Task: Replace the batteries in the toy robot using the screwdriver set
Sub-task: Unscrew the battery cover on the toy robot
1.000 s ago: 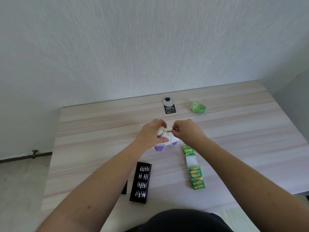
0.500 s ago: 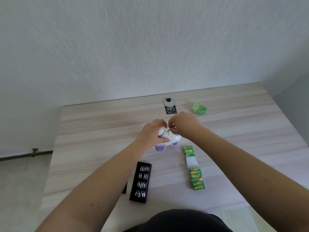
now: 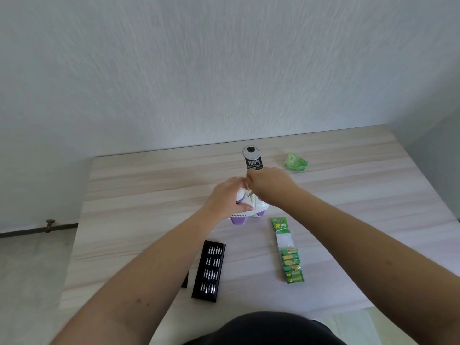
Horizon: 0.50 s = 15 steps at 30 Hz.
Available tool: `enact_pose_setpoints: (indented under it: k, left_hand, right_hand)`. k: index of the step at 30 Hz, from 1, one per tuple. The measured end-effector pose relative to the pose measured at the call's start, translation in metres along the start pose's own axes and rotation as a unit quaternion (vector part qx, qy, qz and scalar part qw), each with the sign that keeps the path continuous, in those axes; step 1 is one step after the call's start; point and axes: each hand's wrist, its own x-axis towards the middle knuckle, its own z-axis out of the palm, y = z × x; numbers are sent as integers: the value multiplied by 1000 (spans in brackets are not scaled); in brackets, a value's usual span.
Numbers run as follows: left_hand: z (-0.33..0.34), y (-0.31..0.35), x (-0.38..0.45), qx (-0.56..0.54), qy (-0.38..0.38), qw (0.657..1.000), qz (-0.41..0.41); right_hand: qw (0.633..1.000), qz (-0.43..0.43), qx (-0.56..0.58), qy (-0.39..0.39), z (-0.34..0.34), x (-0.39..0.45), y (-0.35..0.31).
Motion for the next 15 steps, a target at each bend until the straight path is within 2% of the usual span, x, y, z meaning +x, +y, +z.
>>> enact_pose_setpoints:
  k: [3,7,15]
  left_hand:
    - [0,0,-1,-4,1,1000,2]
    - [0,0,-2,-1,2,1000,8]
    - [3,-4,3,-1,-17,1000,-4]
  right_hand:
    - [1000,4,-11,-18,-1,1,-2]
    - [993,54,92,-43,-6,6,-4]
    - [989,34,140,-34,0,11,-11]
